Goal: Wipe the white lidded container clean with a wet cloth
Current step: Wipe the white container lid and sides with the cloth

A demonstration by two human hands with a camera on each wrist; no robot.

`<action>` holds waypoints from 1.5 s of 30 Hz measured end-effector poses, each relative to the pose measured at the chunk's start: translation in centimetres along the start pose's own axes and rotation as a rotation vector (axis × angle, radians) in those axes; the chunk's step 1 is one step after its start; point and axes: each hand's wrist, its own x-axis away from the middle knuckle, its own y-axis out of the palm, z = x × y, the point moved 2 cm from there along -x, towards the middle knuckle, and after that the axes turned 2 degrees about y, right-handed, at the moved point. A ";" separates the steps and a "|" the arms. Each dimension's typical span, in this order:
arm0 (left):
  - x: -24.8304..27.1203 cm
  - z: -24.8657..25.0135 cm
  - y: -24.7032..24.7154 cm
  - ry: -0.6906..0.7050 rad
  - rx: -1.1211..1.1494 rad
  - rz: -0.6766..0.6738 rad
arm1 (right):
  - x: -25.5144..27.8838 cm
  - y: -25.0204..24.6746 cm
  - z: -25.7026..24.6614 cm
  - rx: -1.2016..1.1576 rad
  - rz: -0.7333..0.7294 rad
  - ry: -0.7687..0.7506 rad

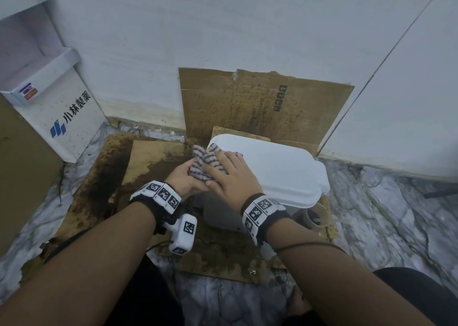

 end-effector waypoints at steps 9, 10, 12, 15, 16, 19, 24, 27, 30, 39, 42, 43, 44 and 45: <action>-0.3 -0.6 0.3 0.056 0.023 0.013 | 4.9 -0.5 3.3 -0.008 0.140 0.047; -0.5 -0.8 0.2 0.063 0.028 0.009 | 5.6 -0.8 4.2 -0.005 0.149 0.081; -0.9 -0.9 0.1 0.051 0.030 0.013 | 7.4 -1.4 6.2 0.011 0.141 0.135; -1.0 -0.8 0.0 0.024 0.043 0.030 | 9.5 -1.9 8.7 0.016 0.099 0.181; -1.0 -0.7 0.0 0.019 0.043 0.032 | 10.1 -2.1 9.5 0.006 0.084 0.203; -0.7 -0.6 0.3 0.015 0.032 0.023 | 11.9 -2.4 11.9 -0.031 0.058 0.270; -0.5 -0.5 0.2 -0.003 0.006 0.041 | 14.3 -2.4 14.9 -0.116 0.053 0.409; -0.6 -0.5 0.0 -0.019 -0.004 0.047 | 14.8 -2.6 15.2 -0.272 0.069 0.505; -0.6 -0.3 0.1 -0.025 -0.024 0.049 | 14.9 -2.6 14.8 -0.396 0.171 0.596; -1.3 -0.4 -0.8 -0.118 -0.130 0.131 | 15.8 -2.6 14.5 -0.673 0.495 0.949; -1.7 -0.2 -0.7 -0.100 -0.237 0.206 | 15.6 -3.6 15.0 -0.800 0.397 1.139; -1.3 0.4 0.1 -0.105 -0.302 0.209 | 15.5 -4.0 15.3 -0.810 0.340 1.178; -0.7 1.1 0.9 -0.105 -0.357 0.216 | 15.3 -4.6 15.4 -0.802 0.289 1.199; -0.2 1.9 1.9 -0.100 -0.414 0.234 | 15.0 -5.2 15.7 -0.786 0.238 1.212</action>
